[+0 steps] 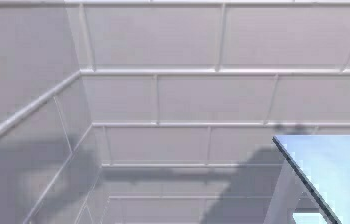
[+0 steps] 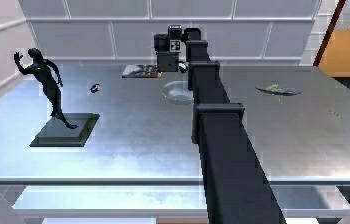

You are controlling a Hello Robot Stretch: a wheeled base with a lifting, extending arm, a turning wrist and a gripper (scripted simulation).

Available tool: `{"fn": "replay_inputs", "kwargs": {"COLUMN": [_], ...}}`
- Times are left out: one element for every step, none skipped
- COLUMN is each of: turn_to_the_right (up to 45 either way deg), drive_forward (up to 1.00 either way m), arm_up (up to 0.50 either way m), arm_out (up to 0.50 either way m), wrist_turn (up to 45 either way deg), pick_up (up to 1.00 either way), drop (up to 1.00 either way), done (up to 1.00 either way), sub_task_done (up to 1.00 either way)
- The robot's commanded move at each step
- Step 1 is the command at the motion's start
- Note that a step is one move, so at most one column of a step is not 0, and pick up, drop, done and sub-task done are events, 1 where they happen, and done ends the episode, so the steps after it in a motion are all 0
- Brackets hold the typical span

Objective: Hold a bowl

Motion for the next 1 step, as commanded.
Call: {"fn": "replay_inputs", "kwargs": {"turn_to_the_right": [0.0], "drive_forward": [0.00], "arm_up": [-0.12], "arm_out": [0.00], "wrist_turn": [0.0], "pick_up": [0.00], "drop": [0.00], "done": [0.00], "sub_task_done": [0.00]}}
